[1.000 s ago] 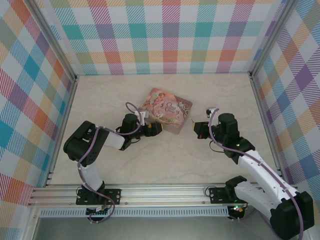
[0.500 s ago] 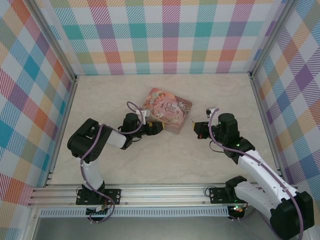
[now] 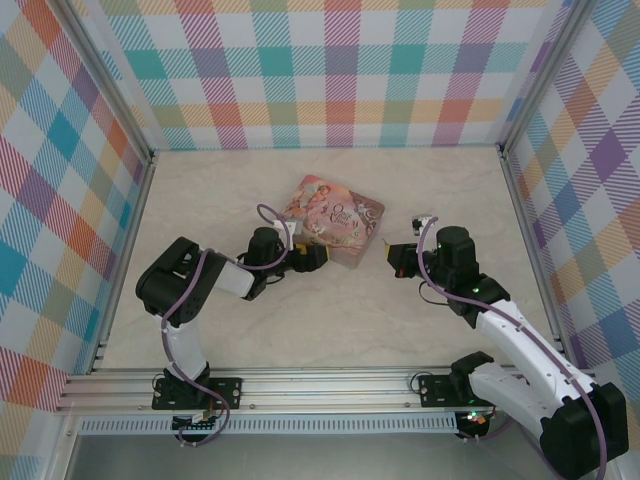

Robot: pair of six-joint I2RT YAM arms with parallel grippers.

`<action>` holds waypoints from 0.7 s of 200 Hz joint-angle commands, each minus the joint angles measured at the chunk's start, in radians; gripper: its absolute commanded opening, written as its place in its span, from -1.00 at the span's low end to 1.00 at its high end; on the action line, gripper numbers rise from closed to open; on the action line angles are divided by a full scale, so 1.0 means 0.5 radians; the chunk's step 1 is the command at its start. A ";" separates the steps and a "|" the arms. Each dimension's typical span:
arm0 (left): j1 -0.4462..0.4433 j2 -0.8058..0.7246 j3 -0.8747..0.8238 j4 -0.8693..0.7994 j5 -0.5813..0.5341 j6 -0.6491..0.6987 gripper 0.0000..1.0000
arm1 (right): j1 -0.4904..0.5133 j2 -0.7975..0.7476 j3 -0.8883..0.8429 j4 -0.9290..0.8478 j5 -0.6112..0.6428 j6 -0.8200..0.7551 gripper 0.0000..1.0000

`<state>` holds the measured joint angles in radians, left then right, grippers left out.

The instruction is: Unlock a padlock with a key

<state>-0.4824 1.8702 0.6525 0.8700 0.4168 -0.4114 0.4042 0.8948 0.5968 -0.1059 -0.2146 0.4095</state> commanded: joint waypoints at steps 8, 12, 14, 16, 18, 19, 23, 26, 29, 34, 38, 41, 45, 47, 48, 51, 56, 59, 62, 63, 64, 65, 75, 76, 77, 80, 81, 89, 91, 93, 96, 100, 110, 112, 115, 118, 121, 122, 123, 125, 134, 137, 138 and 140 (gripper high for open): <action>-0.003 -0.012 0.004 0.036 -0.106 0.089 0.69 | -0.014 -0.019 -0.011 0.043 -0.032 -0.015 -0.87; -0.005 -0.011 0.005 0.036 -0.100 0.087 0.69 | -0.015 -0.014 -0.010 0.045 -0.034 -0.014 -0.87; -0.005 -0.011 0.007 0.038 -0.098 0.084 0.69 | -0.014 -0.016 -0.010 0.048 -0.034 -0.015 -0.87; -0.005 -0.010 0.008 0.039 -0.096 0.084 0.69 | -0.014 -0.015 -0.008 0.047 -0.034 -0.015 -0.87; -0.005 -0.009 0.010 0.039 -0.093 0.086 0.69 | -0.015 -0.015 -0.009 0.049 -0.036 -0.013 -0.87; -0.006 -0.008 0.011 0.039 -0.091 0.085 0.69 | -0.013 -0.014 -0.009 0.049 -0.037 -0.014 -0.87; -0.008 -0.006 0.016 0.042 -0.074 0.082 0.67 | -0.012 -0.013 -0.009 0.049 -0.037 -0.012 -0.87; -0.007 -0.001 0.020 0.043 -0.062 0.078 0.66 | -0.014 -0.012 -0.005 0.050 -0.038 -0.012 -0.87; -0.008 0.000 0.025 0.043 -0.048 0.076 0.65 | -0.014 -0.011 -0.006 0.051 -0.038 -0.012 -0.87; -0.008 0.005 0.031 0.043 -0.023 0.066 0.62 | -0.014 -0.011 -0.004 0.050 -0.042 -0.012 -0.87; -0.008 0.008 0.038 0.043 -0.001 0.061 0.59 | -0.014 -0.011 -0.006 0.050 -0.043 -0.012 -0.87; -0.010 0.013 0.045 0.043 0.012 0.056 0.57 | -0.014 -0.011 -0.005 0.051 -0.043 -0.012 -0.88; -0.011 0.016 0.051 0.043 0.039 0.049 0.54 | -0.014 -0.015 -0.003 0.052 -0.043 -0.012 -0.87; -0.011 0.019 0.055 0.043 0.052 0.043 0.53 | -0.014 -0.014 -0.003 0.054 -0.043 -0.012 -0.87; -0.011 0.018 0.056 0.043 0.056 0.040 0.52 | -0.014 -0.013 -0.003 0.054 -0.043 -0.012 -0.87; -0.011 0.022 0.058 0.043 0.068 0.032 0.50 | -0.014 -0.015 -0.002 0.055 -0.044 -0.012 -0.87; -0.009 0.028 0.065 0.050 0.089 0.016 0.47 | -0.014 -0.014 -0.003 0.057 -0.046 -0.013 -0.87; -0.013 0.032 0.066 0.054 0.102 0.008 0.46 | -0.014 -0.015 -0.003 0.056 -0.045 -0.012 -0.87; -0.014 0.035 0.066 0.064 0.113 -0.001 0.45 | -0.014 -0.015 -0.002 0.055 -0.046 -0.012 -0.87; -0.014 0.036 0.066 0.069 0.117 -0.005 0.45 | -0.014 -0.017 -0.001 0.055 -0.046 -0.012 -0.87; -0.014 0.038 0.065 0.072 0.119 -0.007 0.44 | -0.014 -0.018 -0.003 0.055 -0.046 -0.012 -0.87; -0.014 0.038 0.064 0.076 0.121 -0.012 0.44 | -0.014 -0.018 -0.003 0.055 -0.046 -0.012 -0.87; -0.014 0.047 0.063 0.111 0.136 -0.048 0.42 | -0.014 -0.019 0.001 0.055 -0.049 -0.012 -0.87; -0.014 0.048 0.062 0.114 0.137 -0.053 0.42 | -0.014 -0.017 0.000 0.055 -0.048 -0.012 -0.87; -0.014 0.048 0.061 0.118 0.138 -0.058 0.42 | -0.014 -0.017 0.000 0.055 -0.048 -0.012 -0.87; -0.017 0.051 0.060 0.131 0.141 -0.068 0.41 | -0.013 -0.017 0.001 0.055 -0.048 -0.011 -0.87; -0.015 0.053 0.060 0.133 0.143 -0.072 0.41 | -0.014 -0.016 0.001 0.055 -0.049 -0.012 -0.87; -0.017 0.059 0.060 0.158 0.156 -0.103 0.39 | -0.012 -0.017 0.000 0.055 -0.049 -0.012 -0.87; -0.017 0.060 0.060 0.163 0.159 -0.107 0.38 | -0.013 -0.019 0.000 0.053 -0.049 -0.012 -0.87; -0.019 0.063 0.060 0.167 0.161 -0.115 0.37 | -0.011 -0.017 0.000 0.055 -0.049 -0.012 -0.87; -0.020 0.065 0.060 0.172 0.163 -0.121 0.36 | -0.013 -0.016 0.001 0.057 -0.048 -0.012 -0.87; -0.023 0.068 0.062 0.174 0.166 -0.129 0.34 | -0.014 -0.018 0.001 0.058 -0.049 -0.011 -0.87; -0.032 0.073 0.066 0.175 0.164 -0.140 0.31 | -0.014 -0.016 0.001 0.056 -0.049 -0.012 -0.87; -0.034 0.072 0.066 0.172 0.161 -0.140 0.30 | -0.014 -0.019 0.001 0.058 -0.049 -0.012 -0.87; -0.038 0.073 0.066 0.172 0.154 -0.143 0.29 | -0.014 -0.017 0.001 0.058 -0.052 -0.011 -0.87; -0.041 0.073 0.065 0.169 0.145 -0.142 0.28 | -0.013 -0.016 0.002 0.058 -0.051 -0.012 -0.87; -0.044 0.075 0.066 0.166 0.136 -0.143 0.27 | -0.014 -0.018 0.001 0.061 -0.051 -0.011 -0.87; -0.044 0.075 0.066 0.164 0.135 -0.142 0.27 | -0.014 -0.017 0.001 0.061 -0.052 -0.010 -0.87; -0.044 0.076 0.066 0.163 0.131 -0.141 0.27 | -0.015 -0.017 0.000 0.060 -0.052 -0.009 -0.87; -0.046 0.075 0.066 0.161 0.124 -0.144 0.26 | -0.014 -0.019 0.001 0.059 -0.051 -0.011 -0.87; -0.048 0.082 0.068 0.156 0.098 -0.149 0.23 | -0.012 -0.021 0.003 0.061 -0.053 -0.012 -0.87; -0.048 0.085 0.071 0.158 0.094 -0.157 0.21 | -0.014 -0.019 0.005 0.061 -0.055 -0.012 -0.87; -0.048 0.085 0.070 0.157 0.092 -0.158 0.21 | -0.012 -0.019 0.004 0.061 -0.054 -0.012 -0.87; -0.048 0.085 0.071 0.156 0.087 -0.162 0.20 | -0.013 -0.021 0.004 0.061 -0.054 -0.012 -0.87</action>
<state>-0.4919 1.8977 0.6659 0.8978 0.4660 -0.4694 0.4042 0.8948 0.5968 -0.1055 -0.2222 0.4095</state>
